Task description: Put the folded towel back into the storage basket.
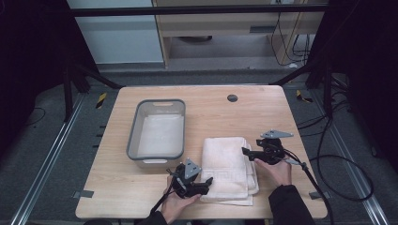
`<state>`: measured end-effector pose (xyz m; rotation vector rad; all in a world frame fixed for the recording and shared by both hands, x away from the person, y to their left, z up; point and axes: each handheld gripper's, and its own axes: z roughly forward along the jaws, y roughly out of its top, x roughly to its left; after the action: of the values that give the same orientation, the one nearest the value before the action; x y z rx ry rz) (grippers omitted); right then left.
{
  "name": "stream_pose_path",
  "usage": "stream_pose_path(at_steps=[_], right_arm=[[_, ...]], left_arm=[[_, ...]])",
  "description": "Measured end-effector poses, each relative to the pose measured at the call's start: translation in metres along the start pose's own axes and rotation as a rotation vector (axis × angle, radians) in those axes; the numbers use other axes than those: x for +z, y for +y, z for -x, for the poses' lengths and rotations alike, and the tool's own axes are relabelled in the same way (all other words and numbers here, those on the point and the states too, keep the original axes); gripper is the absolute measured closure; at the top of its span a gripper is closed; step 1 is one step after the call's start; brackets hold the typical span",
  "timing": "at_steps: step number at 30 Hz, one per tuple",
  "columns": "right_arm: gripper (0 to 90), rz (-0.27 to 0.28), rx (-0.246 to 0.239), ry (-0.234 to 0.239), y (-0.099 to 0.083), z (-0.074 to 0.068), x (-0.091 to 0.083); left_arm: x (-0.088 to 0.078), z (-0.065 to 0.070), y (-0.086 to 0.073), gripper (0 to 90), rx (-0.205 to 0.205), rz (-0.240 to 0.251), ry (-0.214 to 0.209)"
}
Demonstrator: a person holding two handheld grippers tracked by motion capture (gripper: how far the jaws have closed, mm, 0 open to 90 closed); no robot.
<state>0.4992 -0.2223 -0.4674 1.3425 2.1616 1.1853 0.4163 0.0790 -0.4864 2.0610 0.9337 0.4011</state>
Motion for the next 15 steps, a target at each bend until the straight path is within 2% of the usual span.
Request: stream_pose_path(at_steps=[6, 15], right_arm=[[24.9, -0.029, -0.002, 0.005, -0.003, -0.001, 0.008], [25.5, -0.049, 0.009, 0.016, -0.007, -0.004, 0.018]], left_arm=[[0.004, 0.001, -0.002, 28.2, 0.002, -0.012, 0.005], [0.011, -0.001, -0.004, 28.4, -0.025, -0.032, -0.007]])
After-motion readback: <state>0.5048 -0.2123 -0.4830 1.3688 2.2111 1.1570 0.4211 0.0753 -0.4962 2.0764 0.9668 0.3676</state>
